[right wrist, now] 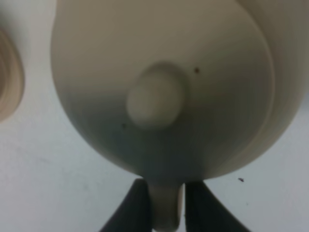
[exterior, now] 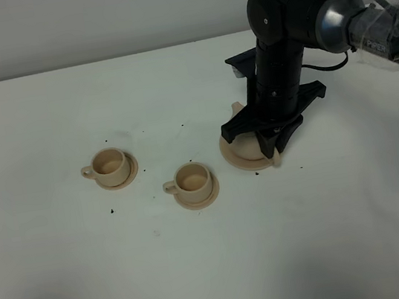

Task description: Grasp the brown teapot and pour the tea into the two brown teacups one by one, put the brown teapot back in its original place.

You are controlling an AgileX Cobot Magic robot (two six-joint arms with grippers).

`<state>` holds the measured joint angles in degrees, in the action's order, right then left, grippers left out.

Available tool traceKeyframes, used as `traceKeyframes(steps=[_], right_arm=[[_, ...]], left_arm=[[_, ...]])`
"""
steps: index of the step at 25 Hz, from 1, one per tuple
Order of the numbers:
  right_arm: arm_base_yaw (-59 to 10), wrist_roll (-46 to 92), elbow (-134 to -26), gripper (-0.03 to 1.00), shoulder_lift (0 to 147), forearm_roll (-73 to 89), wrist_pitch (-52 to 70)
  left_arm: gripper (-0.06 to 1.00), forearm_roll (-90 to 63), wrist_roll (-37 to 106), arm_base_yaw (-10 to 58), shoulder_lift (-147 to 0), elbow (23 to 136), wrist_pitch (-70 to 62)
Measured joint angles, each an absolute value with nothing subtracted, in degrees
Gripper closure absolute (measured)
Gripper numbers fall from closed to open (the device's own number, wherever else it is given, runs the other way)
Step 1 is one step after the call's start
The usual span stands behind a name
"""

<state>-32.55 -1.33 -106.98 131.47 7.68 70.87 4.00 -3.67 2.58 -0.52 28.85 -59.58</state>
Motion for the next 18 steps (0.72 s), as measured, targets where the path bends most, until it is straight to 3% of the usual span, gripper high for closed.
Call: traceKeyframes(steps=[4, 18], right_arm=[[-32.55, -1.33, -106.98, 0.84, 131.47, 7.56, 70.59], [-32.55, 0.37, -107.36, 0.84, 131.42, 7.31, 70.29]], left_arm=[[0.58, 4.0, -3.67, 2.58, -0.52, 28.85, -59.58], [0.58, 4.0, -3.72, 2.58, -0.52, 28.85, -59.58]])
